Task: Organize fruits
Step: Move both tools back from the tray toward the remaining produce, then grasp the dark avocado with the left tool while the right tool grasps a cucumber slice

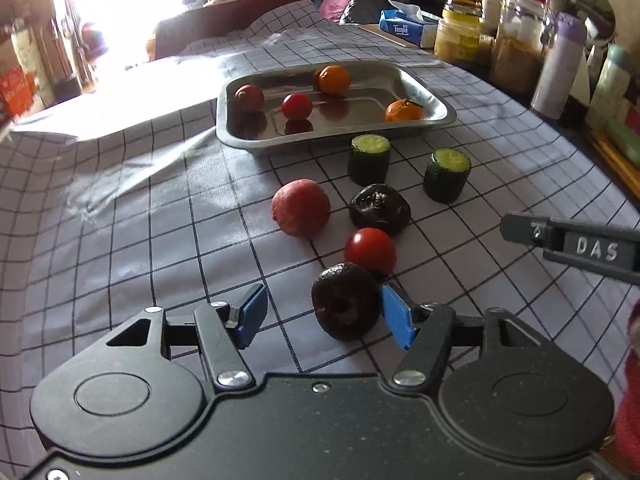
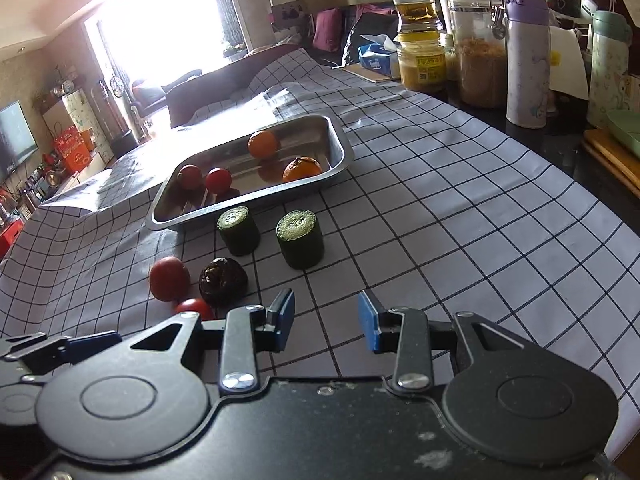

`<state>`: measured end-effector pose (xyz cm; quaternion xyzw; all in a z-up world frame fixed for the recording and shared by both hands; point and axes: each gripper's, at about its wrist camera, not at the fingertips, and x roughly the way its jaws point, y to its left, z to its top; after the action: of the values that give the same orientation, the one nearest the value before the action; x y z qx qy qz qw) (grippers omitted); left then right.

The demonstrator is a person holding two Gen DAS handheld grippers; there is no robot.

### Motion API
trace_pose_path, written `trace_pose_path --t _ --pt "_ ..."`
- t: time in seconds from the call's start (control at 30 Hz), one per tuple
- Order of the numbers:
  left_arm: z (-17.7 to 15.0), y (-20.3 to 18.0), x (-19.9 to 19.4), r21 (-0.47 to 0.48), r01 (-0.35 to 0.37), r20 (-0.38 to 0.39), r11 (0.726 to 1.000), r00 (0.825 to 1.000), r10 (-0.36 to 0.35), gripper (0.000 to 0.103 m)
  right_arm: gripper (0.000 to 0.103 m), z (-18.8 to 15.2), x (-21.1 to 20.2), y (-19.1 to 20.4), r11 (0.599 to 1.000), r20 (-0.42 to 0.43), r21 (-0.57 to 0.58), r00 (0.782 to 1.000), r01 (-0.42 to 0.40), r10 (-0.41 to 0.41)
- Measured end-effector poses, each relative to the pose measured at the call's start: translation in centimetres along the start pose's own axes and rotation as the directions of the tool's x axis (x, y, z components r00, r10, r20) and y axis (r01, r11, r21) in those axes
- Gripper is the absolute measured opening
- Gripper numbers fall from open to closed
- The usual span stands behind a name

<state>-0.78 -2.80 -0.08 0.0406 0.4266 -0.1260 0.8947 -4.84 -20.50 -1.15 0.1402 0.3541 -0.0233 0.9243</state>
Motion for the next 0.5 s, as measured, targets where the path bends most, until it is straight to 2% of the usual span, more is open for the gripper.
trace_pose_path --t 0.17,0.37,0.5 --pt "0.2 2.9 -1.5 -0.072 -0.034 0.053 0.997 0.998 0.038 0.067 0.038 -0.1 0.7 0.2 1.000 -0.019 -0.010 1.000 0.007 -0.007" --pt "-0.1 5.5 -1.6 -0.127 -0.098 0.030 0.987 0.994 0.103 0.064 0.038 0.0 1.7 0.7 1.000 -0.038 -0.023 0.999 0.009 -0.010" --pt "-0.3 6.0 -1.4 -0.133 -0.083 0.014 0.988 0.996 0.086 0.064 0.038 0.1 2.2 1.2 0.999 -0.047 -0.035 0.999 0.013 -0.014"
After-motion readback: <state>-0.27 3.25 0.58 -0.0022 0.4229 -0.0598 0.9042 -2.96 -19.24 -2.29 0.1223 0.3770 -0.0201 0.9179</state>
